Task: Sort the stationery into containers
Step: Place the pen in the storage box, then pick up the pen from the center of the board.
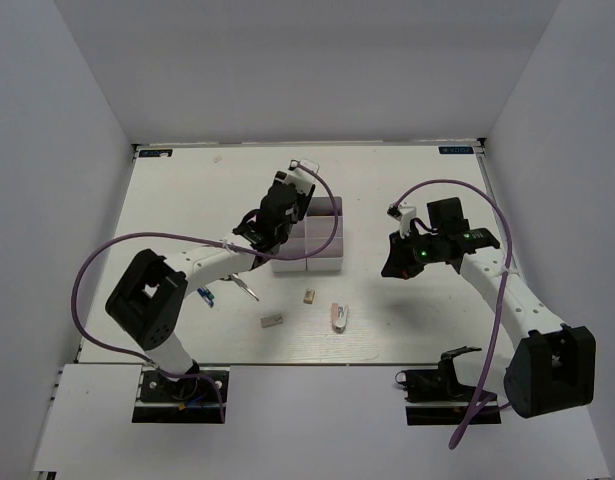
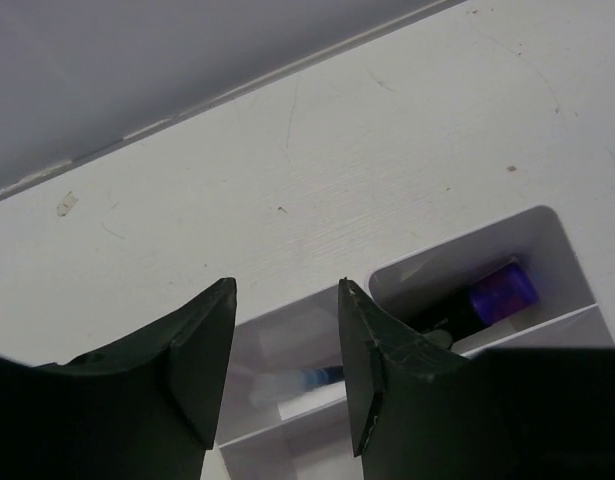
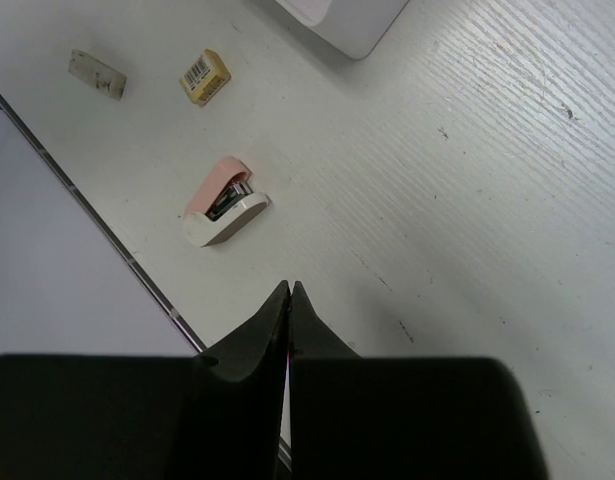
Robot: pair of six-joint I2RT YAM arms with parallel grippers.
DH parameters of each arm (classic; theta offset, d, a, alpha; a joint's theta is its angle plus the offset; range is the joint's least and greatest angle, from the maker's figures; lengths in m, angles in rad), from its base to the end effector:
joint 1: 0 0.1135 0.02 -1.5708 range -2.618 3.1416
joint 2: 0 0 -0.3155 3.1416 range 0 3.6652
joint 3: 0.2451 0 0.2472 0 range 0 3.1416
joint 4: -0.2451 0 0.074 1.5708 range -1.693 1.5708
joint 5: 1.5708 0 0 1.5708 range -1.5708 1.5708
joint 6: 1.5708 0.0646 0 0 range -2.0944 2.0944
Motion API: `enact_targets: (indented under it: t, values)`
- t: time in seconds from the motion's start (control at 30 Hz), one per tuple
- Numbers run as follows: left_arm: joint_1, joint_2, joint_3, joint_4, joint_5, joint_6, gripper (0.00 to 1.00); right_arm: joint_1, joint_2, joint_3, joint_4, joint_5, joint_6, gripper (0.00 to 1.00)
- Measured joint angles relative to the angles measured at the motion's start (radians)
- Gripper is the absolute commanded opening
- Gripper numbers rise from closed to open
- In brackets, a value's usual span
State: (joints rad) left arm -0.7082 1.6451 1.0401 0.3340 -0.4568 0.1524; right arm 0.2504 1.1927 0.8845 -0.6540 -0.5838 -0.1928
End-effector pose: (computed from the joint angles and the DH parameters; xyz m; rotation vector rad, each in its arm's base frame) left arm 0.3238 -0.2398 0.3057 0.4582 1.7547 0.0268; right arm 0.2076 0.0898 0.2862 -0.7644 2.3404 0.7584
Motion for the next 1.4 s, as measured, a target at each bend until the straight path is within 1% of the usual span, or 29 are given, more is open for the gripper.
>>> enact_targets:
  t: [0.07,0.1,0.13,0.17,0.2,0.23,0.27,0.3,0.33,0.37,0.4,0.43,0.47,0.5,0.53,0.57,0.67,0.7,0.73,0.77,0.8,0.83,0.87,0.93,1.03,1.1,1.3,1.4]
  values:
    - [0.0,-0.002,0.0,-0.006,-0.003,-0.004,0.58,-0.001,0.0,0.0,0.0,0.0,0.0,0.0]
    - [0.0,-0.004,0.0,-0.011,-0.003,-0.005,0.56,-0.001,0.0,0.0,0.0,-0.001,0.0,0.0]
    - [0.0,-0.008,0.0,-0.018,-0.004,-0.006,0.5,-0.002,0.0,0.0,0.0,-0.002,0.0,0.0]
    - [0.0,-0.014,0.0,-0.024,-0.006,-0.011,0.4,-0.002,0.0,0.0,0.0,-0.002,0.0,0.0]
    - [0.0,-0.023,0.0,-0.03,-0.01,-0.016,0.17,-0.002,0.0,0.0,0.0,-0.003,0.0,0.0]
    - [-0.001,-0.037,0.0,-0.04,-0.017,-0.027,0.07,-0.003,0.0,0.0,0.0,-0.003,0.0,0.0]
    - [-0.003,-0.06,-0.001,-0.066,-0.032,-0.035,0.0,-0.005,0.0,0.0,0.0,-0.004,0.0,0.0]
    - [-0.006,-0.09,0.001,-0.104,-0.048,-0.047,0.0,-0.007,0.0,0.0,0.0,-0.005,0.0,0.06]
    - [-0.008,-0.128,0.008,-0.167,-0.072,-0.08,0.0,-0.008,0.0,0.0,0.0,-0.005,0.001,0.35]
    - [-0.005,-0.161,0.031,-0.255,-0.102,-0.121,0.0,-0.009,0.0,0.0,-0.001,-0.007,0.004,0.47]
    - [0.0,-0.193,0.069,-0.37,-0.131,-0.173,0.05,-0.009,0.0,0.0,-0.001,-0.008,0.001,0.54]
    - [0.016,-0.22,0.115,-0.485,-0.15,-0.256,0.22,-0.009,0.0,0.0,0.0,-0.01,-0.003,0.56]
    - [0.055,-0.244,0.153,-0.587,-0.148,-0.34,0.26,-0.009,0.0,0.0,-0.001,-0.011,-0.006,0.52]
    - [0.108,-0.269,0.176,-0.674,-0.143,-0.413,0.38,-0.009,0.001,0.0,-0.002,-0.013,-0.01,0.42]
    - [0.183,-0.294,0.185,-0.756,-0.127,-0.487,0.42,-0.008,0.004,0.0,-0.002,-0.015,-0.014,0.27]
    - [0.261,-0.314,0.175,-0.808,-0.101,-0.539,0.42,-0.007,0.008,0.0,-0.002,-0.014,-0.015,0.0]
    - [0.496,-0.331,0.09,-0.948,-0.004,-0.681,0.41,-0.006,0.02,0.0,-0.006,-0.008,-0.013,0.0]
    - [0.557,-0.314,0.061,-0.988,0.032,-0.717,0.37,-0.006,0.02,0.0,-0.006,-0.005,-0.012,0.0]
    - [0.601,-0.291,0.036,-1.023,0.066,-0.745,0.28,-0.006,0.02,0.0,-0.006,-0.001,-0.011,0.09]
    - [0.633,-0.266,0.014,-1.046,0.101,-0.766,0.24,-0.006,0.019,0.0,-0.006,0.002,-0.008,0.21]
    - [0.652,-0.241,-0.005,-1.063,0.13,-0.783,0.21,-0.006,0.019,0.0,-0.007,0.005,-0.003,0.24]
    - [0.665,-0.219,-0.021,-1.078,0.158,-0.795,0.2,-0.007,0.019,0.0,-0.006,0.007,-0.004,0.24]
    - [0.671,-0.193,-0.031,-1.097,0.19,-0.805,0.2,-0.007,0.019,0.0,-0.005,0.01,-0.004,0.26]
    - [0.671,-0.166,-0.032,-1.107,0.217,-0.816,0.2,-0.007,0.019,0.0,-0.005,0.013,-0.004,0.26]
    - [0.671,-0.128,-0.026,-1.112,0.246,-0.827,0.25,-0.007,0.019,0.0,-0.006,0.014,-0.004,0.26]
    - [0.672,-0.105,-0.025,-1.111,0.253,-0.834,0.29,-0.007,0.019,0.0,-0.006,0.018,-0.004,0.27]
    - [0.682,-0.064,-0.033,-1.099,0.256,-0.842,0.33,-0.008,0.019,0.0,-0.006,0.028,-0.003,0.27]
    - [0.687,-0.055,-0.047,-1.09,0.255,-0.841,0.33,-0.008,0.019,0.0,-0.006,0.031,-0.003,0.27]
